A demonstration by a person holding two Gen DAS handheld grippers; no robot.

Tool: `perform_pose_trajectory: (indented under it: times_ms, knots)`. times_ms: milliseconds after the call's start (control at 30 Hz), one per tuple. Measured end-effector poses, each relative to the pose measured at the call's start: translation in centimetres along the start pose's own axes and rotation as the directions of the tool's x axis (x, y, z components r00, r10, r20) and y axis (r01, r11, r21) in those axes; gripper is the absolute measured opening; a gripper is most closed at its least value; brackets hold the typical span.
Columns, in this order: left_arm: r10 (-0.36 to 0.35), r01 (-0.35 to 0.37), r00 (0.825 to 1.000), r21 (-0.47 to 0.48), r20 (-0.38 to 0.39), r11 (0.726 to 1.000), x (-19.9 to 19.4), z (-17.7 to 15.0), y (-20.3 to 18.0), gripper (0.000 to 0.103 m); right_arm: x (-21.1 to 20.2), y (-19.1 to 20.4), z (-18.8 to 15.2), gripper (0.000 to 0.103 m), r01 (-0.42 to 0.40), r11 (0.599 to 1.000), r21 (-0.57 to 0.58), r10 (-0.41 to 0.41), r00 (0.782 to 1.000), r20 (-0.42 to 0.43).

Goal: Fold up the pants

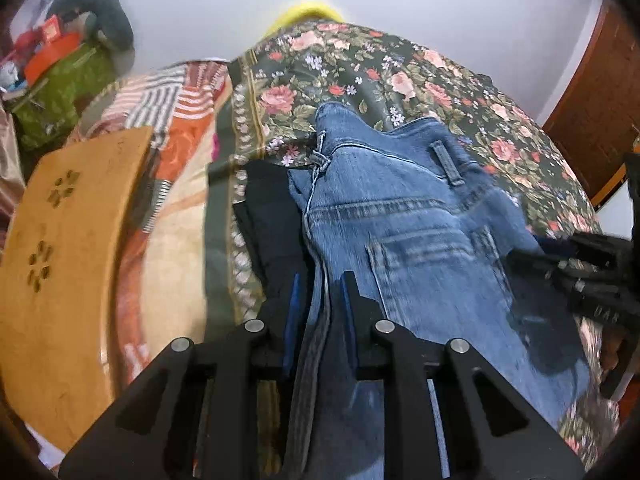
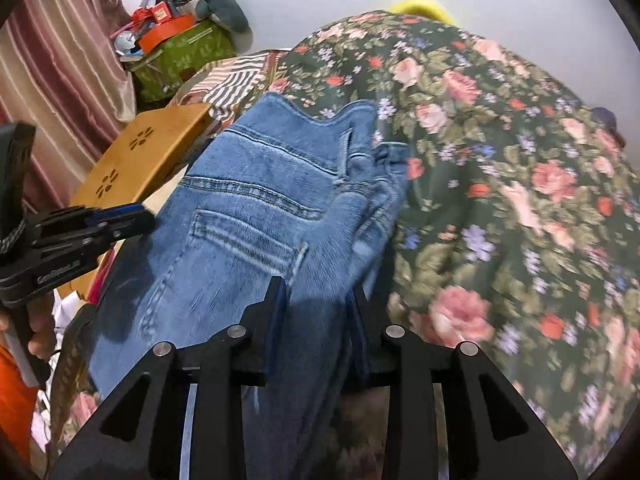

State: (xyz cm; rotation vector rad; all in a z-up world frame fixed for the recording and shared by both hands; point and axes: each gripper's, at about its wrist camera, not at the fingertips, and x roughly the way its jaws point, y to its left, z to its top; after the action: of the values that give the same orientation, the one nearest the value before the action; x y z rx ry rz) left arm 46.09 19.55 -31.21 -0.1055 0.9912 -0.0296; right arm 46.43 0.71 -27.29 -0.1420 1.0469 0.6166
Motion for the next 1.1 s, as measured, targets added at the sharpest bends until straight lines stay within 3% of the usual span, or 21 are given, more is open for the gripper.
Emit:
perform_pose_trajectory:
  times_ms: [133, 267, 433, 533, 633, 800, 900, 967, 1033, 1100]
  knots:
    - [0.010, -0.010, 0.999, 0.005, 0.042, 1.000, -5.0, -1.1, -1.0, 0.019, -4.8, 0.1, -0.5, 0.027, -0.002, 1.000, 0.003, 0.002, 0.997, 0.071]
    - [0.004, -0.007, 0.993, 0.025, 0.118, 1.000, -12.1, -2.1, -3.3, 0.019, -12.5, 1.8, -1.4, 0.027, -0.020, 1.000, -0.009, 0.022, 0.983, 0.180]
    - [0.005, -0.025, 0.961, 0.066, 0.278, 0.998, -22.6, -3.7, -6.9, 0.019, -21.1, 5.2, -3.1, 0.027, -0.006, 0.998, -0.065, 0.028, 0.941, 0.337]
    - [-0.018, -0.016, 0.928, 0.090, 0.372, 0.996, -28.7, -5.2, -8.7, 0.020, -27.3, 7.5, -5.3, 0.027, -0.002, 0.995, -0.095, 0.045, 0.892, 0.449]
    - [-0.023, -0.031, 0.884, 0.109, 0.466, 0.994, -34.8, -7.5, -10.4, 0.020, -31.6, 9.3, -7.2, 0.027, 0.007, 0.992, -0.125, 0.060, 0.852, 0.520]
    - [-0.020, -0.062, 0.800, 0.117, 0.599, 0.991, -42.3, -11.8, -12.4, 0.028, -38.5, 13.0, -11.7, 0.027, 0.039, 0.983, -0.181, 0.087, 0.765, 0.638]
    - [-0.014, -0.063, 0.760, 0.094, 0.650, 0.994, -44.9, -14.1, -12.8, 0.029, -40.8, 14.4, -14.2, 0.027, 0.039, 0.983, -0.181, 0.100, 0.712, 0.695]
    - [-0.016, -0.049, 0.747, 0.079, 0.665, 0.996, -46.0, -15.2, -13.0, 0.030, -41.7, 15.2, -15.6, 0.027, 0.038, 0.984, -0.176, 0.103, 0.683, 0.723]
    - [-0.016, -0.046, 0.727, 0.072, 0.686, 0.996, -47.2, -16.7, -13.2, 0.038, -42.5, 15.9, -17.0, 0.027, 0.022, 0.984, -0.175, 0.117, 0.661, 0.741]
    - [0.009, -0.072, 0.696, 0.058, 0.718, 0.996, -48.1, -18.0, -13.5, 0.050, -42.5, 16.2, -17.7, 0.028, 0.010, 0.985, -0.171, 0.123, 0.654, 0.747]
